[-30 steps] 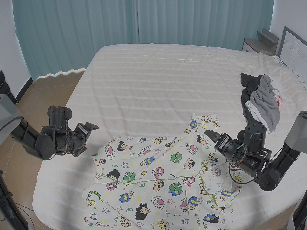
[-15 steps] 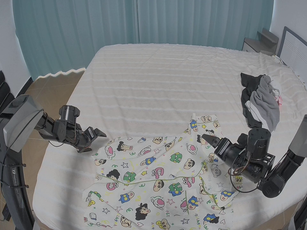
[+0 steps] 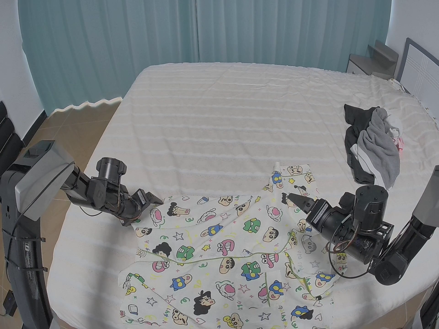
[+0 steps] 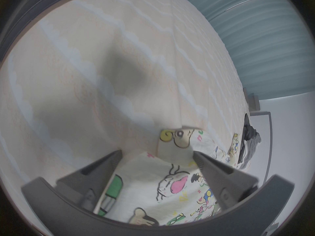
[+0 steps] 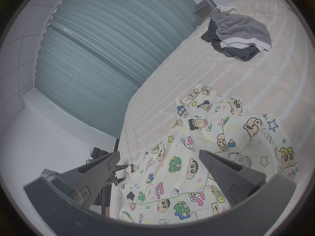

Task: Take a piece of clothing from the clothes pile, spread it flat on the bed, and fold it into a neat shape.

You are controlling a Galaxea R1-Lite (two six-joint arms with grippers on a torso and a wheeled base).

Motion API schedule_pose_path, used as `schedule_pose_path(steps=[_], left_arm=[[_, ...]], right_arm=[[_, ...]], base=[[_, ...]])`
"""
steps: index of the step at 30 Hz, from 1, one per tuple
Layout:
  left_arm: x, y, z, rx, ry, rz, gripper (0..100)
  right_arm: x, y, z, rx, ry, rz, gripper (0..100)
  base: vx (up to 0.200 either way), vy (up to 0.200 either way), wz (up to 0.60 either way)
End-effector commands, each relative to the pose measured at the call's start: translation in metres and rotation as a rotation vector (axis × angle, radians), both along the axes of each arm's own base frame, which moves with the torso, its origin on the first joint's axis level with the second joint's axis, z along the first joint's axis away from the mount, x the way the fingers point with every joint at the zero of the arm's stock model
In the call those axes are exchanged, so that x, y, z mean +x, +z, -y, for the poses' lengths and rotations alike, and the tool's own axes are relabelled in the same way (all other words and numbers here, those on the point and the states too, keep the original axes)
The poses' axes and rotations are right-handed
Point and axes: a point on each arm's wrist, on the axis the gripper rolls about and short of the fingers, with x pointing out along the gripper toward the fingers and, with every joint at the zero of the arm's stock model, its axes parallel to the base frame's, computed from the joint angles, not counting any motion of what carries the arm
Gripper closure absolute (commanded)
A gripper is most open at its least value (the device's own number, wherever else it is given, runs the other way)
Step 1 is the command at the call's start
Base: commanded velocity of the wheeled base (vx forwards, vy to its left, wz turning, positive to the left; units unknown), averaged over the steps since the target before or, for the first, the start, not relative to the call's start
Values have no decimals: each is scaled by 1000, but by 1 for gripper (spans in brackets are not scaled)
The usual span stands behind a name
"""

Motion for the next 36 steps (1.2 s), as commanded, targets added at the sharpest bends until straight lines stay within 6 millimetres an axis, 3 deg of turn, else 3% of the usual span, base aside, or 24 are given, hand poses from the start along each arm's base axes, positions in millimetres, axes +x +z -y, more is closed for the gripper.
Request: schedule_pose_path(steps=[1,7,19,36], left_arm=[[-5,2,10,-10,-26,-8,100],[-5,3,12,-24,-9,-15,100],[-5,51,-3,-31,38,122,100],[13,49,-11,38,65,239,100]], right_arm=[[0,-2,0,-3,1,-6,0],[0,-2,0,-2,0,-6,0],[0,-3,-1,-4,4,-10,0],[-1,-3,-2,-6,10,-11,0]], base=[[0,0,0],[0,0,0],[0,0,0],[0,0,0]])
